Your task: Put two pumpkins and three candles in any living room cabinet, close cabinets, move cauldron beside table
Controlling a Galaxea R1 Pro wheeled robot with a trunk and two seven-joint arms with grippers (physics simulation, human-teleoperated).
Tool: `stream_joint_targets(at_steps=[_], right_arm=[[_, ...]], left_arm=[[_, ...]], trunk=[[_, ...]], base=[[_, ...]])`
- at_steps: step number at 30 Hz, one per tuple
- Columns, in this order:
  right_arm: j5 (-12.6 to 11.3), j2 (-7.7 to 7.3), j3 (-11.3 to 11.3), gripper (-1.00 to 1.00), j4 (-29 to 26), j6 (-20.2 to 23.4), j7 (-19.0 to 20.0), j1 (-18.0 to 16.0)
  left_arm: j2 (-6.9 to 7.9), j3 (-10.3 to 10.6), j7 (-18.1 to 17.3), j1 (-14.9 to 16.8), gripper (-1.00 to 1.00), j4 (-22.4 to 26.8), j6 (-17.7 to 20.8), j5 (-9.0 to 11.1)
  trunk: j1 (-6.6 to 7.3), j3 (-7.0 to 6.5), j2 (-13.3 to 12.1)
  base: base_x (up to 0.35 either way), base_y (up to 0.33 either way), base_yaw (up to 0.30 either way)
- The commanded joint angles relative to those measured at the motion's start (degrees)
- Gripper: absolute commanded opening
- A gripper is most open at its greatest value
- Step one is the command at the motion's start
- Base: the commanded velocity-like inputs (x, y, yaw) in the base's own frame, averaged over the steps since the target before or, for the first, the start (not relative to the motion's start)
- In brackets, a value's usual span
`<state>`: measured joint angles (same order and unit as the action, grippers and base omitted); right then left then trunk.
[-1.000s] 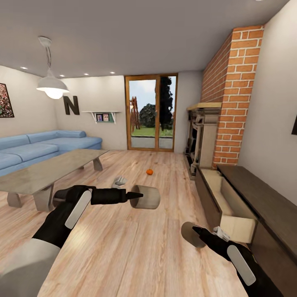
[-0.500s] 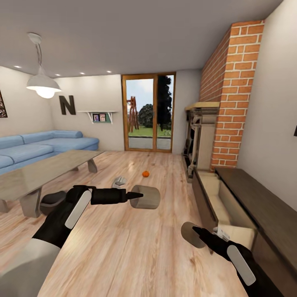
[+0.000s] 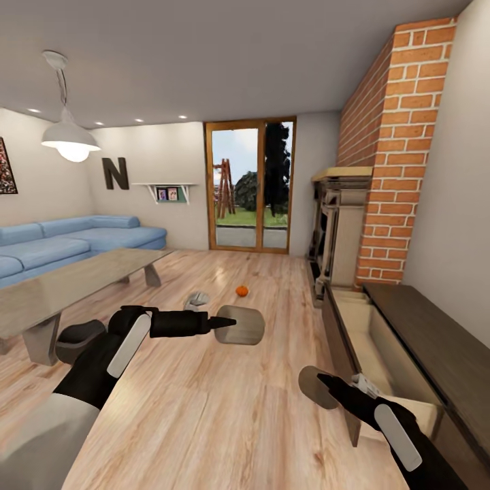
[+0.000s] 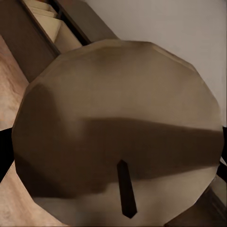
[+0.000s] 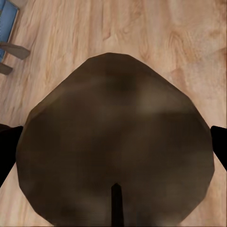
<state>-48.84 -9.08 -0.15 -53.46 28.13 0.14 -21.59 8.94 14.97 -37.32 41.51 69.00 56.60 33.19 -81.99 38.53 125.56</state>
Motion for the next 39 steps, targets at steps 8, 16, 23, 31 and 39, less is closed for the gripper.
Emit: stream_joint_targets(at_steps=[8, 16, 23, 31, 39], right_arm=[[-0.4, -0.04, 0.0, -1.00, -0.1, 0.2, 0.0, 0.0], [-0.4, 0.02, 0.0, -1.00, -0.1, 0.2, 0.0, 0.0], [-0.5, -0.01, 0.0, -1.00, -0.1, 0.2, 0.0, 0.0], [-0.4, 0.02, 0.0, -1.00, -0.1, 0.2, 0.0, 0.0], [-0.4, 0.02, 0.0, -1.00, -0.1, 0.2, 0.0, 0.0]], left_arm=[[0.02, 0.0, -0.2, 0.1, -1.00, 0.0, 0.2, 0.2], [0.02, 0.0, -0.2, 0.1, -1.00, 0.0, 0.2, 0.3], [0.02, 0.0, -0.2, 0.1, -1.00, 0.0, 0.2, 0.3], [0.02, 0.0, -0.2, 0.1, -1.00, -0.1, 0.2, 0.3], [0.02, 0.1, -0.2, 0.1, -1.00, -0.1, 0.2, 0.3]], trunk=[[-0.02, 0.06, 0.0], [-0.02, 0.06, 0.0], [-0.02, 0.06, 0.0], [-0.02, 0.06, 0.0], [-0.02, 0.06, 0.0]], base=[[0.320, -0.017, 0.159], [0.335, -0.001, 0.058], [0.337, 0.000, 0.058], [0.337, 0.000, 0.134], [0.337, 0.000, 0.103]])
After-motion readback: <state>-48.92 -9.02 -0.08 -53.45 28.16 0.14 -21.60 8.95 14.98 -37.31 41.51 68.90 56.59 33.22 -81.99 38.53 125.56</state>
